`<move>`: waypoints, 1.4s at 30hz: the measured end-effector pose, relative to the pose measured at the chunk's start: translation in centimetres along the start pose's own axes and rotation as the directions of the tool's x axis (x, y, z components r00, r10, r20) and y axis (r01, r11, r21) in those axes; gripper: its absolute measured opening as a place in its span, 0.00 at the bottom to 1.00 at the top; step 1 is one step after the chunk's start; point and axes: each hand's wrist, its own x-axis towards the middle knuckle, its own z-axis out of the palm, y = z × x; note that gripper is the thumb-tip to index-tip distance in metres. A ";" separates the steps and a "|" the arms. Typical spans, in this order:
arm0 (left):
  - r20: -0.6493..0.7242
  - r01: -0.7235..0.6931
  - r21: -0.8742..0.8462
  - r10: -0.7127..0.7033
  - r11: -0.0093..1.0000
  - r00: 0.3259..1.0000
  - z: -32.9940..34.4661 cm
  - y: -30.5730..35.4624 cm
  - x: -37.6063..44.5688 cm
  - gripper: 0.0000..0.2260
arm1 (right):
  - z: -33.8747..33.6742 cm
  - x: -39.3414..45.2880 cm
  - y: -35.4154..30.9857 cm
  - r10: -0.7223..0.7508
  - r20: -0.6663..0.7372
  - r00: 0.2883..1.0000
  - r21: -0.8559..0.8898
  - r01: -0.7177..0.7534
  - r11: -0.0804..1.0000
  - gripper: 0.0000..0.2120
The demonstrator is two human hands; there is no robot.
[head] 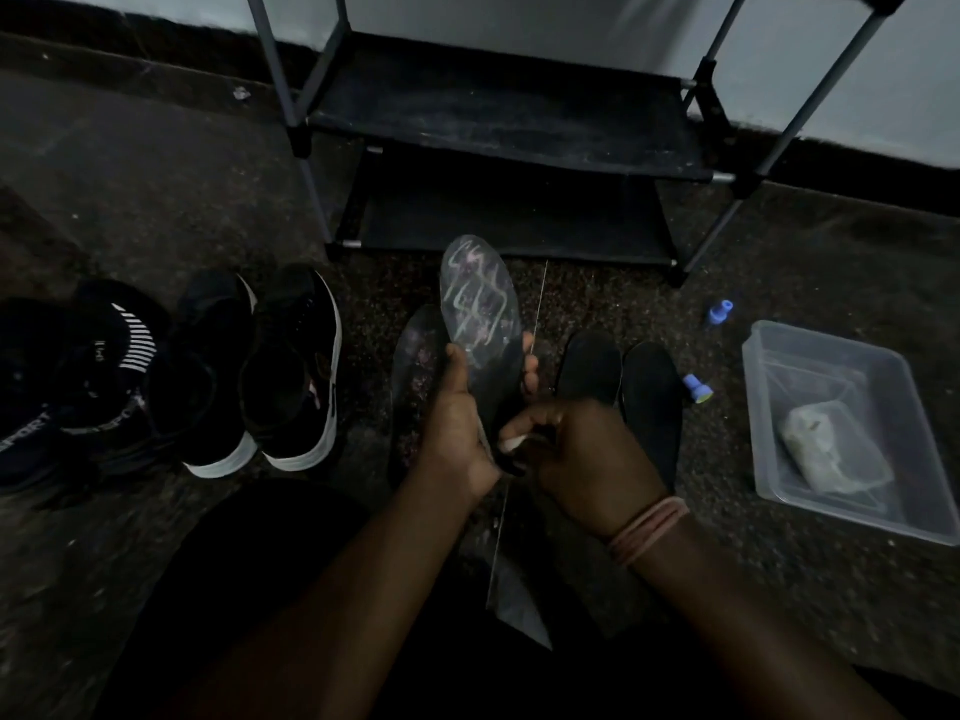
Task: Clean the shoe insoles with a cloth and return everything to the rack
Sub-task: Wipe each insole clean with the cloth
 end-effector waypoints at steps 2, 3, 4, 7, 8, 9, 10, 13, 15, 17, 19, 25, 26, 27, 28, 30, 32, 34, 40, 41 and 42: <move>0.016 0.010 0.028 -0.011 1.000 1.000 0.2 -0.2 -0.1 0.33 | -0.3 0.6 1.0 0.030 -0.114 0.993 -0.076 -0.039 0.996 0.09; 0.029 0.014 0.028 -0.014 1.000 0.999 0.2 -0.2 -0.2 0.33 | -0.3 0.5 1.0 0.025 -0.137 0.990 -0.099 -0.039 0.994 0.09; 0.050 0.021 0.008 -0.021 1.000 0.999 0.1 0.0 -0.2 0.34 | -0.2 0.3 0.7 0.003 -0.139 0.990 -0.106 -0.017 0.994 0.10; 0.126 0.033 -0.068 -0.024 0.997 0.992 0.0 0.9 -0.4 0.34 | 0.1 -0.6 -0.3 -0.123 -0.138 0.983 -0.075 0.113 0.991 0.13; 0.146 0.029 -0.083 -0.016 0.996 0.989 0.0 1.1 -0.4 0.34 | -0.1 -0.7 -0.4 -0.146 -0.150 0.978 -0.053 0.139 0.989 0.13; 0.155 0.023 -0.090 -0.009 0.996 0.988 0.1 1.2 -0.4 0.34 | -0.4 -0.7 -0.5 -0.158 -0.167 0.973 -0.031 0.155 0.987 0.13; 0.162 0.017 -0.095 -0.002 0.995 0.987 0.2 1.3 -0.4 0.34 | -0.8 -0.7 -0.5 -0.166 -0.188 0.968 -0.011 0.167 0.986 0.13; 0.182 0.028 -0.095 -0.010 0.995 0.983 0.3 1.3 -0.4 0.34 | -1.3 -0.6 -0.6 -0.232 -0.252 0.939 0.004 0.241 0.971 0.13; 0.180 0.063 -0.086 -0.047 0.994 0.983 0.6 1.2 -0.6 0.33 | -1.1 -0.5 -0.5 -0.278 -0.261 0.924 -0.028 0.281 0.959 0.12; 0.178 0.082 -0.086 -0.065 0.993 0.982 0.6 1.1 -0.8 0.31 | -0.5 -0.1 0.1 -0.309 -0.246 0.919 -0.102 0.292 0.951 0.13; 0.171 0.084 -0.088 -0.068 0.993 0.983 0.4 1.1 -0.8 0.26 | 0.2 0.4 0.8 -0.294 -0.263 0.919 -0.126 0.269 0.955 0.14; 0.130 0.141 -0.076 -0.131 0.987 0.983 0.5 0.4 -0.8 0.22 | -0.1 1.3 1.5 -0.246 -0.260 0.934 -0.139 0.216 0.966 0.17; 0.122 0.147 -0.064 -0.138 0.987 0.983 0.6 0.3 -0.8 0.22 | -0.3 1.3 1.4 -0.237 -0.240 0.941 -0.156 0.203 0.967 0.16; 0.111 0.144 -0.049 -0.138 0.988 0.984 0.6 0.2 -0.7 0.23 | -0.3 1.3 1.1 -0.238 -0.219 0.946 -0.183 0.200 0.962 0.14; 0.108 0.136 -0.036 -0.132 0.990 0.985 0.6 0.0 -0.7 0.24 | -0.1 1.1 0.8 -0.253 -0.190 0.949 -0.219 0.210 0.953 0.12; 0.089 0.124 0.003 -0.124 0.992 0.988 0.3 -0.2 -0.7 0.27 | 0.4 0.7 -0.1 -0.293 -0.121 0.948 -0.269 0.253 0.929 0.07; 0.063 0.134 0.038 -0.136 0.990 0.989 0.1 -0.4 -0.6 0.28 | 0.5 0.3 -0.7 -0.267 -0.063 0.962 -0.199 0.251 0.948 0.05; 0.059 0.158 0.020 -0.159 0.987 0.986 0.0 -0.3 -0.6 0.28 | 0.4 -0.1 -0.8 -0.217 -0.006 0.976 -0.086 0.216 0.973 0.05; 0.083 0.192 0.017 -0.193 0.981 0.978 0.0 -1.0 -0.3 0.24 | 0.0 0.8 0.6 -0.156 -0.182 0.971 -0.138 0.132 0.982 0.03; 0.085 0.191 0.014 -0.191 0.982 0.978 0.0 -1.3 -0.3 0.22 | -0.2 1.2 1.0 -0.153 -0.243 0.958 -0.183 0.110 0.977 0.02; 0.088 0.191 0.018 -0.192 0.981 0.977 0.0 -1.6 -0.4 0.21 | -0.3 1.4 1.3 -0.145 -0.288 0.947 -0.223 0.081 0.971 0.02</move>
